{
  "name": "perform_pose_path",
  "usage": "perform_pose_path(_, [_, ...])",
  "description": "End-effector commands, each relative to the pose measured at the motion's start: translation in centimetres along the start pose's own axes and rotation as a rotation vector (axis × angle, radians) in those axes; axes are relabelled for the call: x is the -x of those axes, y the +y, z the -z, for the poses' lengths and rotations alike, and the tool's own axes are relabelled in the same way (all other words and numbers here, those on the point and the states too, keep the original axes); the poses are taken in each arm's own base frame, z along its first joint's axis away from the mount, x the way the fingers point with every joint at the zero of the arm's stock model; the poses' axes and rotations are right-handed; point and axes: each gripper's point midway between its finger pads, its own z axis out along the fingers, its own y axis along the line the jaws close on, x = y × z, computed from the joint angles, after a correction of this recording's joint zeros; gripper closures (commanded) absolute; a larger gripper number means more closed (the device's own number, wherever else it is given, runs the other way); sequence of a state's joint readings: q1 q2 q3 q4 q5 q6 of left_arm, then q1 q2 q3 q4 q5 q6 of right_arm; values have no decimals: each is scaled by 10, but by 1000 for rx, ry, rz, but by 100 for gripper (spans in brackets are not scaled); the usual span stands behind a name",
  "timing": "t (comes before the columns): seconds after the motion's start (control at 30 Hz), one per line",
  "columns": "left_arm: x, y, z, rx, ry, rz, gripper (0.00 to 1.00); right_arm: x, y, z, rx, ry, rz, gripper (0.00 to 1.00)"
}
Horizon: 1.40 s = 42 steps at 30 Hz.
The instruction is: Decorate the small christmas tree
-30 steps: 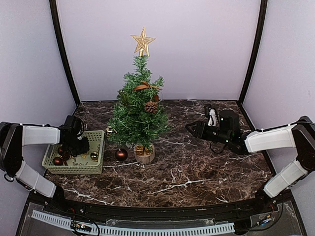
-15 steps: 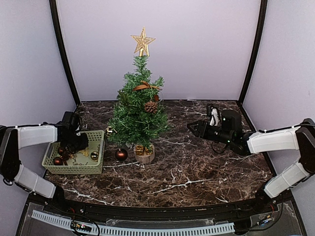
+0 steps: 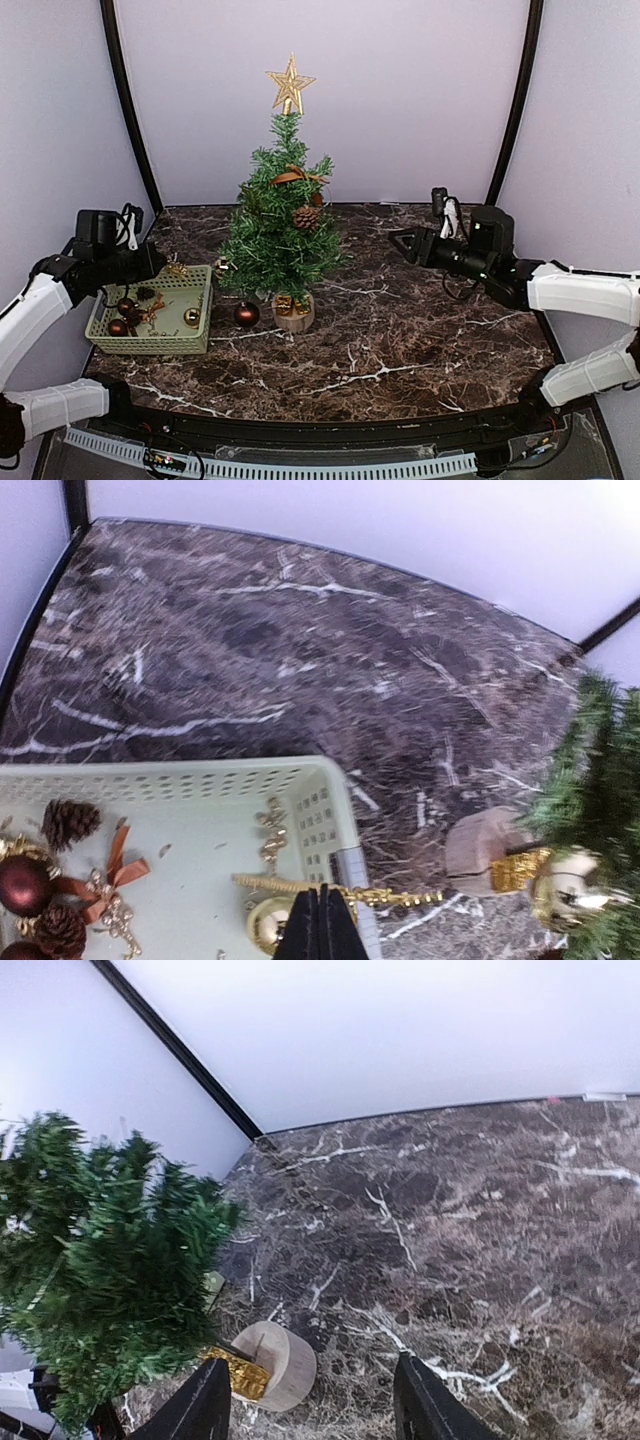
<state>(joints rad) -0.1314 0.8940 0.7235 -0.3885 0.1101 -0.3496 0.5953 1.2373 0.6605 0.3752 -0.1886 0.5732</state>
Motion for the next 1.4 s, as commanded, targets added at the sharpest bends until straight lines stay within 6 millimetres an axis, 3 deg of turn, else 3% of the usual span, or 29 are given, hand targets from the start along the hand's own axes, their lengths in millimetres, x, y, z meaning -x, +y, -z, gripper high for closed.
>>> perform_pose_path(0.0, [13,-64,40,-325,11,-124,100,39,53,25,178,-69,132,42])
perform_pose_path(0.07, [14,-88,57,-450,41,-157,100,43,78,35,285,-62,173,41])
perform_pose_path(0.2, [24,-115,93,-575,55,-227,100,45,120,54,427,-56,246,38])
perform_pose_path(0.33, [22,-142,127,-733,98,-276,100,44,158,67,525,-56,293,33])
perform_pose_path(0.63, [15,-172,172,-887,163,-283,100,30,243,83,683,-142,352,30])
perform_pose_path(0.8, [13,-182,177,-928,164,-252,100,11,276,70,646,-218,371,30])
perform_pose_path(0.93, [12,-188,177,-918,151,-219,100,2,293,47,532,-264,390,30])
perform_pose_path(1.2, [17,-202,166,-907,109,-98,100,-28,329,10,449,-241,456,31])
perform_pose_path(1.37, [14,-216,168,-948,110,-99,100,-40,346,-3,482,-202,493,30])
